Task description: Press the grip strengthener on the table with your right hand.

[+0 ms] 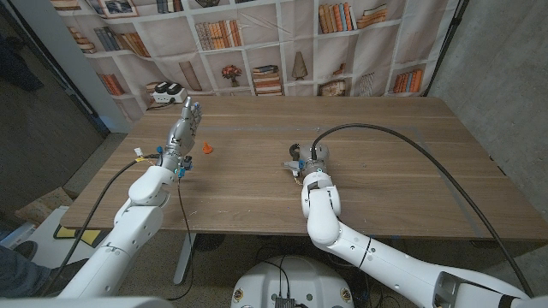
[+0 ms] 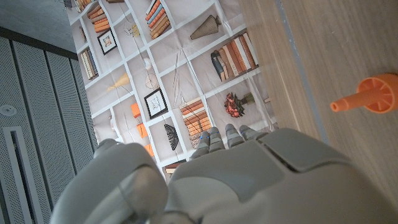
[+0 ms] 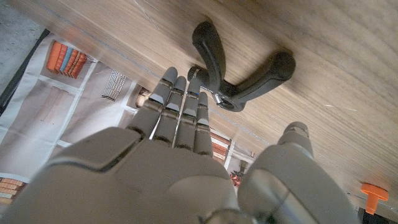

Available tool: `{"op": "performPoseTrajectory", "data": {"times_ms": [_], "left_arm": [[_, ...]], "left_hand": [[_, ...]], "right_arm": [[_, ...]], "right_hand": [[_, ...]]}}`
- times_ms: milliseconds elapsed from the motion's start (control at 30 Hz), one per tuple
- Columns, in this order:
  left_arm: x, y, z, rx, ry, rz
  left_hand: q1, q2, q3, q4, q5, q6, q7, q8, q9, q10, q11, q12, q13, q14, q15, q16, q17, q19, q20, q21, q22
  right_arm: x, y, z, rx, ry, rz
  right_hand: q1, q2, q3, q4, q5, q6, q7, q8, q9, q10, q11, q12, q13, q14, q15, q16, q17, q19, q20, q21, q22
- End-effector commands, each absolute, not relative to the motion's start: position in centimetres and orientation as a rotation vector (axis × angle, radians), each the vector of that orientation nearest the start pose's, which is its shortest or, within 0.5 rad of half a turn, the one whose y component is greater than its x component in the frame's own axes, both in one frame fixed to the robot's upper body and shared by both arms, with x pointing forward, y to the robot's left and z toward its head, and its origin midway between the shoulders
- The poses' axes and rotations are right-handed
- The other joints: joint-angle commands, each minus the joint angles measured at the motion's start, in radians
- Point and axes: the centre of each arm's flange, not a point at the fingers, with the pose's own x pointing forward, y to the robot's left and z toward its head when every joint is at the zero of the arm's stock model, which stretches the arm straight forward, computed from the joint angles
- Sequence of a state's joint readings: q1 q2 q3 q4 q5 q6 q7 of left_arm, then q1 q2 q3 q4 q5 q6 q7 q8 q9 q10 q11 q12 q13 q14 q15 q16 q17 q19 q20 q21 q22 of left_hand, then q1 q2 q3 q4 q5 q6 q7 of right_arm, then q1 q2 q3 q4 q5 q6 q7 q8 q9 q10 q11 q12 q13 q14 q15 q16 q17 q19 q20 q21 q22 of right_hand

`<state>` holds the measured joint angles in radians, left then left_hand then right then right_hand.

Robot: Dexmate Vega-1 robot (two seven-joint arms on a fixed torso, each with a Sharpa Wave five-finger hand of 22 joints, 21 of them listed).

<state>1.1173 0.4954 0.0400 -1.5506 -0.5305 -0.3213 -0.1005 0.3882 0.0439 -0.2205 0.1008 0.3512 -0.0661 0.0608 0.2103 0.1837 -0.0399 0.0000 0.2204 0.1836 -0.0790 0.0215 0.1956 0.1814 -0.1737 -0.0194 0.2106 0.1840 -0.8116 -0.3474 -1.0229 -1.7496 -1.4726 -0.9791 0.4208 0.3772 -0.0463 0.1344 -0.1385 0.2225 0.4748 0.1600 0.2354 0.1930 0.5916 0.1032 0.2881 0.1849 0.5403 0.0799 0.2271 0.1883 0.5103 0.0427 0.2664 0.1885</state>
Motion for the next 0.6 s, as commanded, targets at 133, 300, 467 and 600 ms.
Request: {"op": "performPoseTrajectory", "data": {"times_ms": [133,300,467,600], "left_arm": [[57.69,36.00,-3.09,-0.002,-0.737,-0.123],[57.89,36.04,-3.17,-0.011,-0.732,-0.137],[58.03,35.95,-3.18,-0.014,-0.732,-0.144],[58.23,35.83,-3.23,-0.030,-0.733,-0.169]], "left_hand": [[0.003,0.004,-0.007,0.001,-0.001,0.012,0.002,-0.002,0.003,0.008,0.002,-0.005,0.004,-0.001,0.000,-0.001,0.003,-0.032,-0.003,-0.002,0.003],[0.004,0.005,-0.009,0.001,-0.001,0.014,0.002,-0.002,0.003,0.010,0.003,-0.005,0.005,0.001,-0.001,-0.001,0.003,-0.031,-0.003,-0.001,0.003],[0.005,0.006,-0.010,0.001,-0.002,0.017,0.002,-0.002,0.003,0.012,-0.003,-0.005,0.005,0.004,-0.001,0.000,0.003,-0.030,-0.004,-0.001,0.003],[0.005,0.007,-0.010,0.001,-0.002,0.019,0.002,-0.002,0.003,0.013,-0.001,-0.005,0.005,0.005,-0.001,0.000,0.003,-0.031,-0.002,-0.001,0.003]], "right_arm": [[55.85,-4.92,-8.68,-1.732,-0.216,-0.316],[56.08,-5.04,-8.96,-1.735,-0.207,-0.314],[56.17,-5.23,-9.06,-1.736,-0.190,-0.323],[56.24,-5.40,-9.08,-1.739,-0.166,-0.316]], "right_hand": [[0.072,0.006,0.019,-0.027,0.014,-0.009,-0.004,-0.006,0.006,-0.001,-0.006,-0.009,0.002,0.019,-0.016,-0.007,0.001,0.018,-0.005,0.000,0.005],[0.111,0.006,0.029,-0.036,0.017,-0.012,-0.008,-0.008,0.008,-0.007,-0.014,-0.015,0.002,0.025,-0.027,-0.009,0.000,0.022,-0.009,-0.001,0.005],[0.172,0.010,0.047,-0.042,0.021,-0.010,-0.016,-0.007,0.010,0.000,-0.021,-0.018,0.003,0.038,-0.042,-0.011,-0.001,0.032,-0.019,0.000,0.006],[0.194,0.006,0.050,-0.041,0.021,-0.007,-0.017,-0.007,0.011,0.011,-0.026,-0.016,0.003,0.050,-0.047,-0.010,-0.001,0.039,-0.022,0.002,0.006]]}}
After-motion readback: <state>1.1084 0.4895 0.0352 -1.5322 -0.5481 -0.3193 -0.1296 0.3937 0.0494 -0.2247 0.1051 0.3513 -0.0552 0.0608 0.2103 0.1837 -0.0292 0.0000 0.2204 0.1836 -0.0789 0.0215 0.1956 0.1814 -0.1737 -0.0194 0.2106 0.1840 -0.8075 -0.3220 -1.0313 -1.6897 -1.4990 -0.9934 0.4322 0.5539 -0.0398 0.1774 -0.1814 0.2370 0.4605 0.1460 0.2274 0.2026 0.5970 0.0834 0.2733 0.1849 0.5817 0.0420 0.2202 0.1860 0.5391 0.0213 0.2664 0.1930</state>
